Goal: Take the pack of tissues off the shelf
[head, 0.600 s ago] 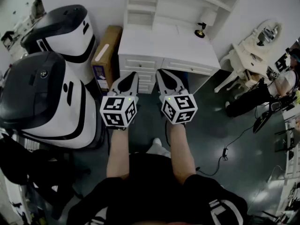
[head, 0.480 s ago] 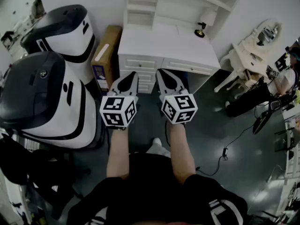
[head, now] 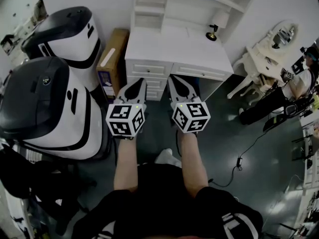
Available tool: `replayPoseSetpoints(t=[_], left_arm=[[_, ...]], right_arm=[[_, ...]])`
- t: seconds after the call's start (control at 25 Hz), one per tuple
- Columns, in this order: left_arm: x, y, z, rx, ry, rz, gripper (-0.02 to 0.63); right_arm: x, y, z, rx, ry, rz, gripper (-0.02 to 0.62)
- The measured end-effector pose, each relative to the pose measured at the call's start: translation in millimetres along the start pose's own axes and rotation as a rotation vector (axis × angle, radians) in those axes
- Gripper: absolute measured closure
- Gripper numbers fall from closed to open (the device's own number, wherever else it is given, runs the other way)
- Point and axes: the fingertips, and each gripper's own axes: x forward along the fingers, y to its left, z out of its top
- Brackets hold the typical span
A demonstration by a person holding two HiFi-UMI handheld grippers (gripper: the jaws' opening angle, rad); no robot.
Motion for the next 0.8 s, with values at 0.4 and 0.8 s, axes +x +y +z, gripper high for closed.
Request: replayPoseSetpoints(t=[0.4,0.8], left_arm=[[18.0,-0.5,-8.3,-0.011,0.019,-0.017,0.597],[68.2,55.6,-26.1,-0.061,0.061,0.042,0.597]], right_arm=[[4.6,-19.9,-8.8,0.026,0.016,-0.027,0.577],[72.7,-42.3,-36.9,0.066,0.069,0.009,0.577]])
